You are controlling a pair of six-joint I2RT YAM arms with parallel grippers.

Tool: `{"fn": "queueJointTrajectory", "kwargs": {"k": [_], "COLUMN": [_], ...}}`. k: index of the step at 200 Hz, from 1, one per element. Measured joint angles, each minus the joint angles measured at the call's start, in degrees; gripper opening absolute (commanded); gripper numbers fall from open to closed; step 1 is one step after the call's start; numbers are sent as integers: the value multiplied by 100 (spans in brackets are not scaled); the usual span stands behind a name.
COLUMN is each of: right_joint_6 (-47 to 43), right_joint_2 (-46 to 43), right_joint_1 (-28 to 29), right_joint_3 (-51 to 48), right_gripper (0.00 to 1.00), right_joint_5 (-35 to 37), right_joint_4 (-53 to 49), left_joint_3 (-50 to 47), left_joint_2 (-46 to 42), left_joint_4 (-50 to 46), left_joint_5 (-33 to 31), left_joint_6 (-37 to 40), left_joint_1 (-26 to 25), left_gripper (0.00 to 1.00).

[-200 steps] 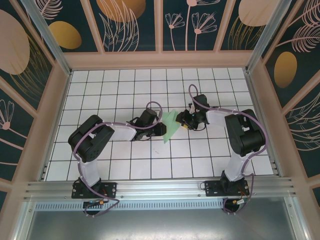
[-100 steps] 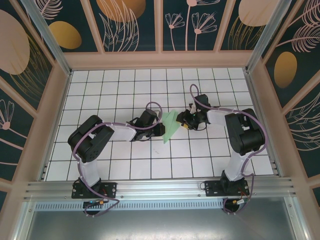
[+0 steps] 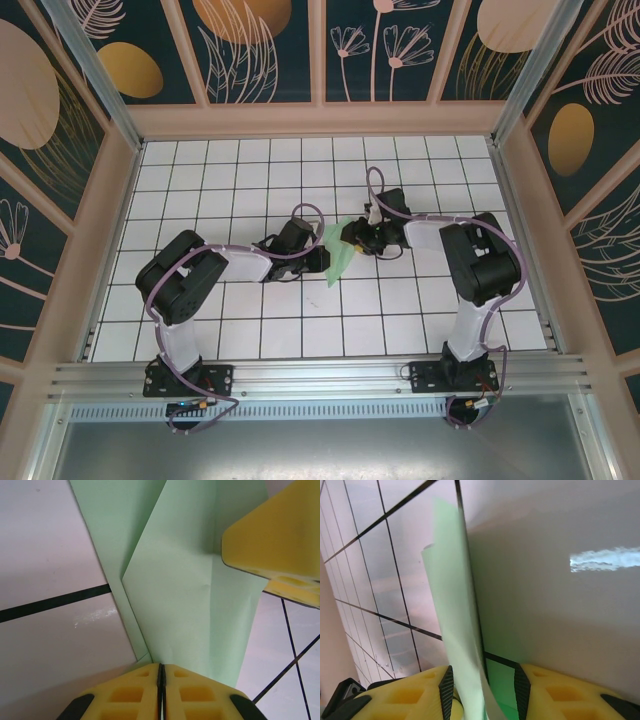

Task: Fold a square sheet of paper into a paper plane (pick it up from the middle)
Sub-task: Pick up the paper from the center of the table, then turn over the paper at the center of the table.

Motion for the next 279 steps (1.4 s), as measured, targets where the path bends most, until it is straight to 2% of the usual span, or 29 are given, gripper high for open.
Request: {"fn": "queueJointTrajectory", "kwargs": {"k": [35,50,95,110,114,122,132,144,168,185,198,218,242,279], "right_joint_6": [20,17,-42,-87,-85,-94,-129,-136,-153,-151,-131,-107,-17,168], "right_joint_2": [0,15,348,391,391,391,391,374,264,70,-101,-354,-551,-627], "right_joint_1": [0,-2,0,0,-2,-2,-2,-2,-7,-11,-11,-11,-9,0], "right_joint_3": [0,4,197,225,227,238,264,280,293,293,293,295,297,297], "right_gripper": [43,40,23,20,16,11,10,7,6,7,7,7,7,7], "right_joint_5": [-166,-273,-363,-363,-363,-363,-363,-361,-313,-275,-251,-129,35,162], "right_joint_4": [179,223,264,260,258,256,240,195,7,-92,-149,-262,-341,-369], "left_joint_3": [-33,-57,-164,-195,-201,-216,-243,-299,-459,-586,-715,-807,-695,-188], "left_joint_2": [-2,-11,-28,-44,-46,-59,-96,-166,-452,-809,-1178,-1685,-1998,-1703], "left_joint_4": [61,90,278,315,315,317,310,291,181,87,76,-31,-321,-955], "left_joint_5": [2,7,70,94,96,96,96,92,22,-87,-216,-649,-1473,-2341], "left_joint_6": [7,11,17,17,17,17,17,9,-46,-57,-68,-13,297,822], "left_joint_1": [0,0,15,22,22,22,20,20,13,13,9,-98,-671,-1471], "left_gripper": [12,13,13,13,13,15,17,26,33,34,35,43,49,64]}}
